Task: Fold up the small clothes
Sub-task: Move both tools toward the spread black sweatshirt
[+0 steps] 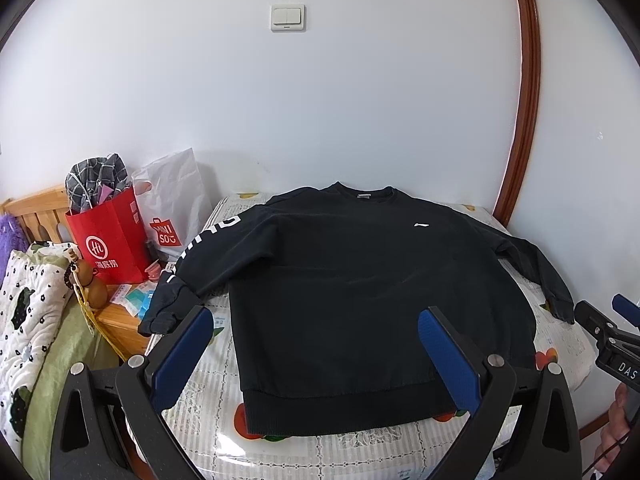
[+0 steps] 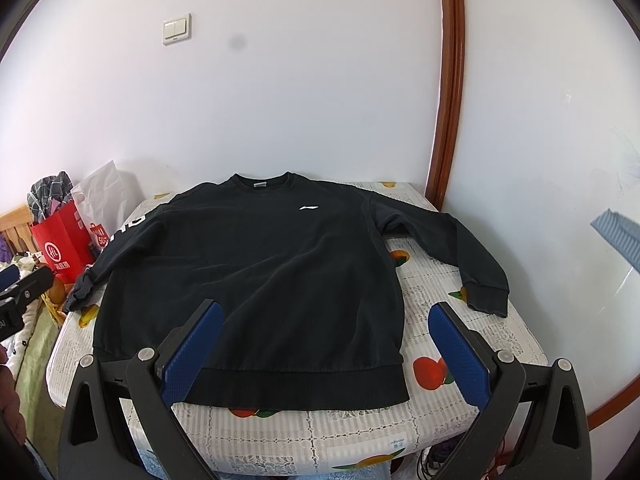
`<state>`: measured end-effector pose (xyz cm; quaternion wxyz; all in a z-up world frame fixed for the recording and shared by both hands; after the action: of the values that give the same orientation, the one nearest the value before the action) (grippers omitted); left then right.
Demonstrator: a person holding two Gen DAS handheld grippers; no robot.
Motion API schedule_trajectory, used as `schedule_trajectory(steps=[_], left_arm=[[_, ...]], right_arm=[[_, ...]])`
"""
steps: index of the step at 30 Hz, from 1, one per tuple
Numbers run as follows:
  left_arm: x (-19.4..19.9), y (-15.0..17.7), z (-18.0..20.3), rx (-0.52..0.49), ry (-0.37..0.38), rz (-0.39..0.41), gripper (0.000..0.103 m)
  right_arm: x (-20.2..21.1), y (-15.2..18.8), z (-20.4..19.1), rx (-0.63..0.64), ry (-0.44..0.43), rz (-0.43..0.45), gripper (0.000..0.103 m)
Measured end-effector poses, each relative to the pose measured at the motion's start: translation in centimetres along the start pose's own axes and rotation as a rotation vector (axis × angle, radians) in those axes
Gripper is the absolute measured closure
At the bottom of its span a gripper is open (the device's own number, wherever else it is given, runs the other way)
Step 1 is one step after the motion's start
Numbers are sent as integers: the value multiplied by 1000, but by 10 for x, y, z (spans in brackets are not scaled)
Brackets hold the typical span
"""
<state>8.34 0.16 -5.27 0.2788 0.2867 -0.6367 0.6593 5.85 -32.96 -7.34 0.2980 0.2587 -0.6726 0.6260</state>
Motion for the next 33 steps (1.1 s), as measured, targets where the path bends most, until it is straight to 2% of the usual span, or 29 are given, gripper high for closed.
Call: schedule_trajectory(steps=[8,15,23,29,33], left_arm=[[-3,-7,-6,12,20,11,0],[-12,-15,-11,17,-4,17,0],[-28,-23,-22,50,0,-1,0],[-41,-28,-31,75,19,-15,0],[-56,-32,-42,75,-8,-26,0]], right_arm=[[-10,-6,6,-10,-4,2,1],[-12,-13,13,-30,11,23,1],[-20,-26,15,-36,27,32,1],[-33,-33,12,-28,24,15,1],[-48,-37,11,-33,6,-5,1]])
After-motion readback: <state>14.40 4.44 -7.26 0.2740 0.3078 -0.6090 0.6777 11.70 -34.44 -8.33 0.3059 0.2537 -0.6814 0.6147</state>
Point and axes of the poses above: each gripper's, at about its wrist camera, not at the fingertips, and x roughly against the way its jaws point, z to its right, y to its underside, the point moved 10 cm from there along -x, roughly the way its jaws point, and after that the axes turned 13 degrees about -z, right-handed, at the moved point
